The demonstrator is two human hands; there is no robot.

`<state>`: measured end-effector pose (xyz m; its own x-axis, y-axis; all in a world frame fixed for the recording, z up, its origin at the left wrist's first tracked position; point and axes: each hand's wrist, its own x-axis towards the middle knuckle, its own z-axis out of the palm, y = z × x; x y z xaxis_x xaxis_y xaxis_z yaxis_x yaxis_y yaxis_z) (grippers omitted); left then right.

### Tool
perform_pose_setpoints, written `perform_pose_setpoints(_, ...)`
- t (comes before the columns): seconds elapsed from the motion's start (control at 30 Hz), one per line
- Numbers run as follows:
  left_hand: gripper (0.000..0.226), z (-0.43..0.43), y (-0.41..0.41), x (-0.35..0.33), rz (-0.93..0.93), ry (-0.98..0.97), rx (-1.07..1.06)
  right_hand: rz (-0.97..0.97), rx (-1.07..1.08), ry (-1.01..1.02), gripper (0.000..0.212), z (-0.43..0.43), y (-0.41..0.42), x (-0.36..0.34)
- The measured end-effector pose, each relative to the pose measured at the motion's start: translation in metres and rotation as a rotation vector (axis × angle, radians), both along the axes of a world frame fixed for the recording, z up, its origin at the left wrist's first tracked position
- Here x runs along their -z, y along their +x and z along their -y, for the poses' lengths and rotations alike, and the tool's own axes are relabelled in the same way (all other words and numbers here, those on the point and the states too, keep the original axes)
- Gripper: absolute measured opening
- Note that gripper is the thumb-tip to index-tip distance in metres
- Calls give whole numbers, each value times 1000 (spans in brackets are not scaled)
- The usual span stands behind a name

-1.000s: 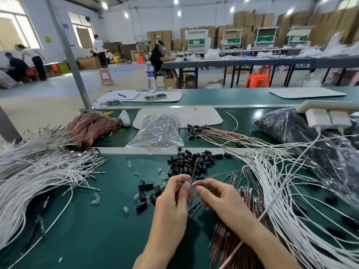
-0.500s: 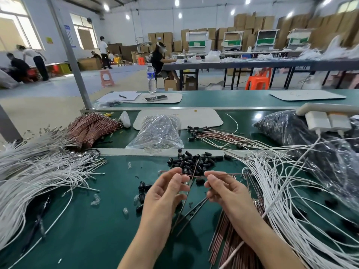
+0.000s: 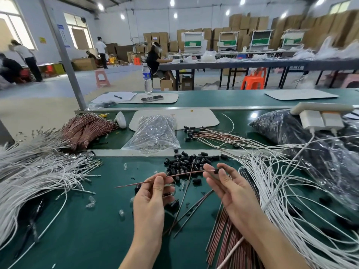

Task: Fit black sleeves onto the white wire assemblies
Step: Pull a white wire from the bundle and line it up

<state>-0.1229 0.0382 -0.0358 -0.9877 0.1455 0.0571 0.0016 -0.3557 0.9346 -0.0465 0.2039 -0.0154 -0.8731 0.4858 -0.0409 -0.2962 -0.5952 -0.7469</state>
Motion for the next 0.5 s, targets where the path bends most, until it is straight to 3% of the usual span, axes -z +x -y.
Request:
perform_pose_setpoints(0.17, 20, -4, 3, -1, -93, -91, -18, -21, -43, -106, 23, 1, 2, -5)
perform_pose_setpoints(0.4, 18, -2, 4, -5, -118, -45, -97, -25, -5, -165, 29, -3, 5, -5)
perform_pose_setpoints(0.5, 21, 4, 9, -9, -293, -127, -246, -13, 18, -152, 29, -5, 5, -3)
